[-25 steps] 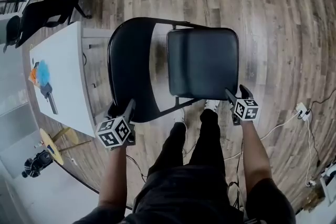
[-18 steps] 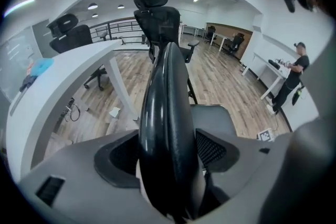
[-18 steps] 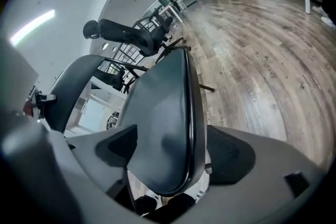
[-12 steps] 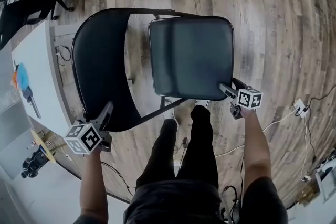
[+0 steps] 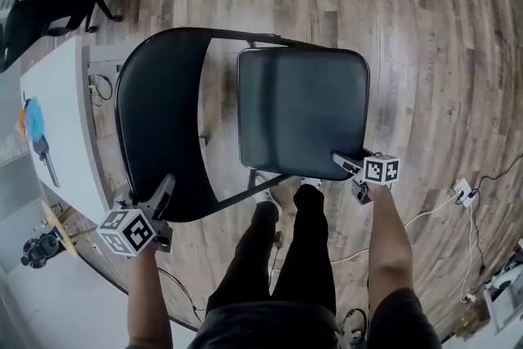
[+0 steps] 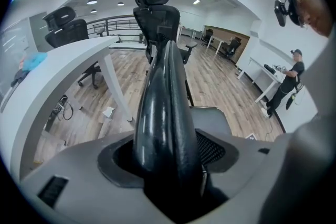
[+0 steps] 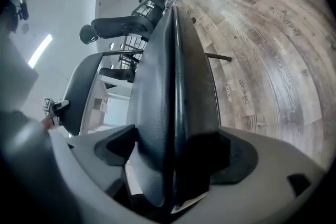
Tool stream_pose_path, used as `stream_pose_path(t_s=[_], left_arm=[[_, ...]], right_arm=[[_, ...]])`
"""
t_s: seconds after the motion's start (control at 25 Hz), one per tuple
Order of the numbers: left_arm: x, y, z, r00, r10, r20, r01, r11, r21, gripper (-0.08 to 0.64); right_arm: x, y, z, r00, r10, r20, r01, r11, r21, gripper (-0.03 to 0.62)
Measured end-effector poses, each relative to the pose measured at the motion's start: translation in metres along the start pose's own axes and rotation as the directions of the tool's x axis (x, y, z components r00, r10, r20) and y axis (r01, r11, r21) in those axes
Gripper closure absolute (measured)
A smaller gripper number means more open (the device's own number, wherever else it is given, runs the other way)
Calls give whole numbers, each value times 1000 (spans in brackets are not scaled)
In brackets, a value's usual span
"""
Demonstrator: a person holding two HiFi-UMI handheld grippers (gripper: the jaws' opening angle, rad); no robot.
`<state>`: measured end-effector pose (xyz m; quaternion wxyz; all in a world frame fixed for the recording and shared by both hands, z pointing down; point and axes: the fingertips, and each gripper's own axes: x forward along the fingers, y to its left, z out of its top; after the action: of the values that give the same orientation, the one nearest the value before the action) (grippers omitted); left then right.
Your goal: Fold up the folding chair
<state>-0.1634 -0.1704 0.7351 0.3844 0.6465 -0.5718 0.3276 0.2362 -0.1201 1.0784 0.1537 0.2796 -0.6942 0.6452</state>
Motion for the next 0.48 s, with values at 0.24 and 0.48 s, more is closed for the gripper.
stream_pose_path(t_s=[0.24,0.48], left_arm=[[-10,4,5,1000,-5,12,6,998,-59,275],[-35,0,22,999,-35,39,37,998,-60,293]], right_arm=[[-10,17,3,999,45,29,-46,998,32,179],[-17,63,7,996,83,40,-84,996,25,180]])
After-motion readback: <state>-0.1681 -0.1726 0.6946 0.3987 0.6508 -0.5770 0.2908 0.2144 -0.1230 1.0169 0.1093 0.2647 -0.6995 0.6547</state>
